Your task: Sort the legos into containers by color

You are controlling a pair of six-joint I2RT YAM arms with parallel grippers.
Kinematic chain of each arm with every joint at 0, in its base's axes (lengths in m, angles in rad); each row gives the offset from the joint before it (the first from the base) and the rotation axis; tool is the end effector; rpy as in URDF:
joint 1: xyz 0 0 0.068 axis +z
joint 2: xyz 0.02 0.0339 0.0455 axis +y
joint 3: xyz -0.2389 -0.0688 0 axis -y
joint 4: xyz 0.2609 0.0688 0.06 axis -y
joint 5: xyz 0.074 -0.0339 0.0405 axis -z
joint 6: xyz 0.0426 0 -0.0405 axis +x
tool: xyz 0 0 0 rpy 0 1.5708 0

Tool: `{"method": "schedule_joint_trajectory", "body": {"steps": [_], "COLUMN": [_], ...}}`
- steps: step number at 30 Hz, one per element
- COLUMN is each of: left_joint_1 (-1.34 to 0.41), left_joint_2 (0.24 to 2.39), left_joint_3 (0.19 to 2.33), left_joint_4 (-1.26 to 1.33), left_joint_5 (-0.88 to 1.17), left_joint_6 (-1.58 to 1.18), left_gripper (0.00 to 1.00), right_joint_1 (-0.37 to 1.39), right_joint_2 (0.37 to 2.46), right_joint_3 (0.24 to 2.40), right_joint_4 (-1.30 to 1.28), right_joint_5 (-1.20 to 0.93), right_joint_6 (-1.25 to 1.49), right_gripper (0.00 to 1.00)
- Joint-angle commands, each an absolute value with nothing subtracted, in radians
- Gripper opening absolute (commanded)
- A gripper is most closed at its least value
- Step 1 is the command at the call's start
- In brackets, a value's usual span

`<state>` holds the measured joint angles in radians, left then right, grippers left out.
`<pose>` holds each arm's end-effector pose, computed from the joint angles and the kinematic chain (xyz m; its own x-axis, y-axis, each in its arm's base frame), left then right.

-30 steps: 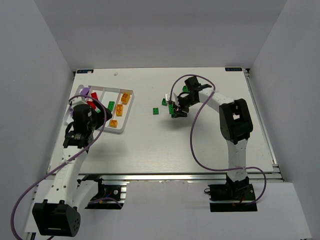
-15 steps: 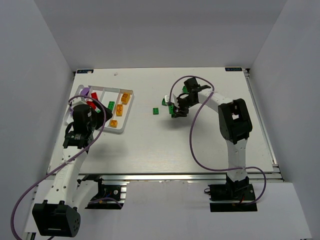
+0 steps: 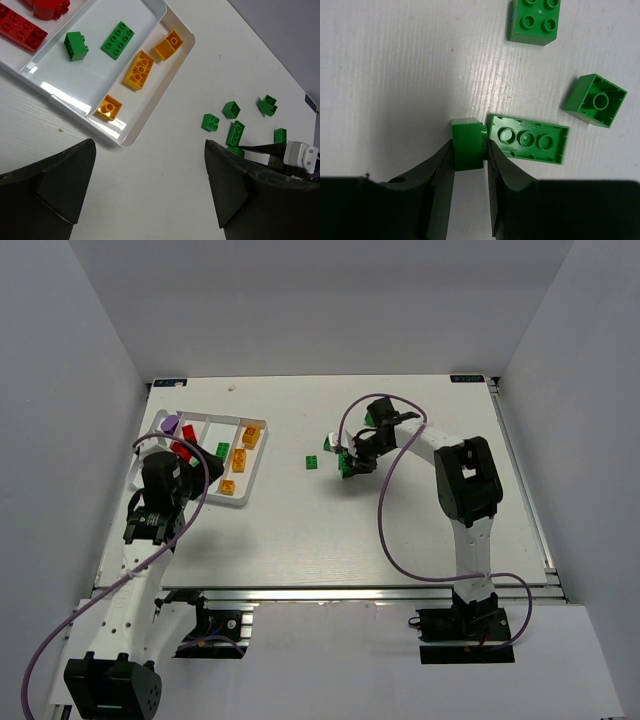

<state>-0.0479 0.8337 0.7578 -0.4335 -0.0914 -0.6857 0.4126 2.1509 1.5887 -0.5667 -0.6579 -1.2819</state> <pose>0.2257 -0.0069 0.2737 -0.3568 -0.6142 -0.7039 -0.3331 0.7876 -0.5184 0.4015 0.2042 0.1276 0.2979 -0.6976 -0.6516 -0.9524 -0.1708 -0.2525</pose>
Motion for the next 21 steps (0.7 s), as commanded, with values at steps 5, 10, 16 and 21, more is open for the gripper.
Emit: {"method": "schedule_joint_trajectory", "body": {"steps": [5,10,16,21], "left_joint_1": [-0.044,-0.044,-0.044,-0.044], "left_joint_2": [0.784,0.746,0.701,0.673], "left_joint_3": [0.712,0.712,0.745,0.773], "left_joint_4": [-0.374,-0.364,-0.388,-0.442], "left_joint_5": [-0.032,-0.031,-0.060,-0.069], "left_joint_6": [-0.715,-0.716,-0.695,-0.695], "left_gripper": [0.98,0.98,0.98,0.98], "right_joint_1": [0.449,0.532,0.655,0.730], "right_joint_2": [1.997,1.956,2.031,2.216], "right_joint_3": [1.580,1.634,1.755,1.954], "right_joint_4": [-0.604,-0.550,-0.295,-0.032], "right_joint_5": [-0.773,-0.868,-0.884,-0.885], "right_joint_6": [-1.204,-1.011,-0.545,-0.181], "right_gripper": [0.19,0.13,0.08,0.10]}}
